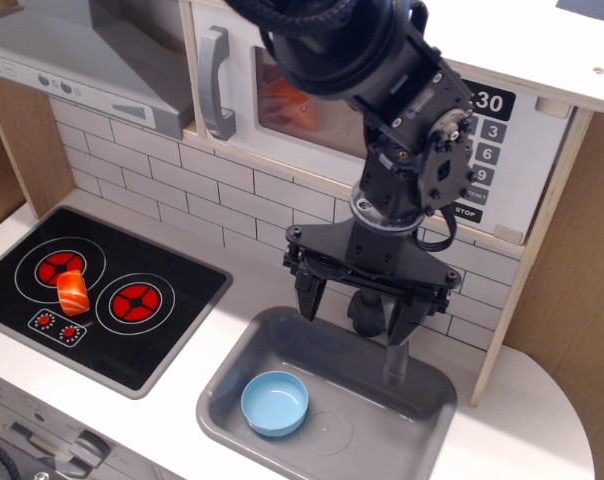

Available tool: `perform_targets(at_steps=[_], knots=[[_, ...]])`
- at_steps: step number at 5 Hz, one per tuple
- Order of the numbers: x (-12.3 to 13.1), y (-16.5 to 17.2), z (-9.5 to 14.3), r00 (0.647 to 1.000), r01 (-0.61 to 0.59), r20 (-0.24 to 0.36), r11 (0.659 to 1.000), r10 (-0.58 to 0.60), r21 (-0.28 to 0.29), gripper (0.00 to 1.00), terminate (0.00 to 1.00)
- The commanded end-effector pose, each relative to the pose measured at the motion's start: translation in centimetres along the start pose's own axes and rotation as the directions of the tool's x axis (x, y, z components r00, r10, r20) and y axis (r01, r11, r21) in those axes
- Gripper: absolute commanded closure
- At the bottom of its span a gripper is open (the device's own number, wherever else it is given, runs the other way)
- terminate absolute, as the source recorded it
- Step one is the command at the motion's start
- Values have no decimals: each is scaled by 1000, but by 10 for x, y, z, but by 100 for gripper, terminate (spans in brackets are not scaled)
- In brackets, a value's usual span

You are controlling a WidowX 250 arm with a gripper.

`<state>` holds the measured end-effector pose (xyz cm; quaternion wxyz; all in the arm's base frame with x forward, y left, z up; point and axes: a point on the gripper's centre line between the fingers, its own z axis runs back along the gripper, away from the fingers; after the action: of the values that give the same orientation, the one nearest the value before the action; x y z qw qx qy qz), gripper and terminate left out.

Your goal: Open microwave

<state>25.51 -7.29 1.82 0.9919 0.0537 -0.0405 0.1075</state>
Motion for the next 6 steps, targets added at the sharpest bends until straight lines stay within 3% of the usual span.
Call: perform_targets(at_steps=[1,2,3,5,6], knots=[[0,0,0,1000,0,0,1000,0,0,0,0],[31,42,26,997,31,67,1000,-31,1,0,0],[59,85,46,988,100,118,994,-95,-38,0,0],[107,154,66,984,80,165,994,-67,-79,0,0],[115,172,70,985,30,174,996,-15,-80,0,0]])
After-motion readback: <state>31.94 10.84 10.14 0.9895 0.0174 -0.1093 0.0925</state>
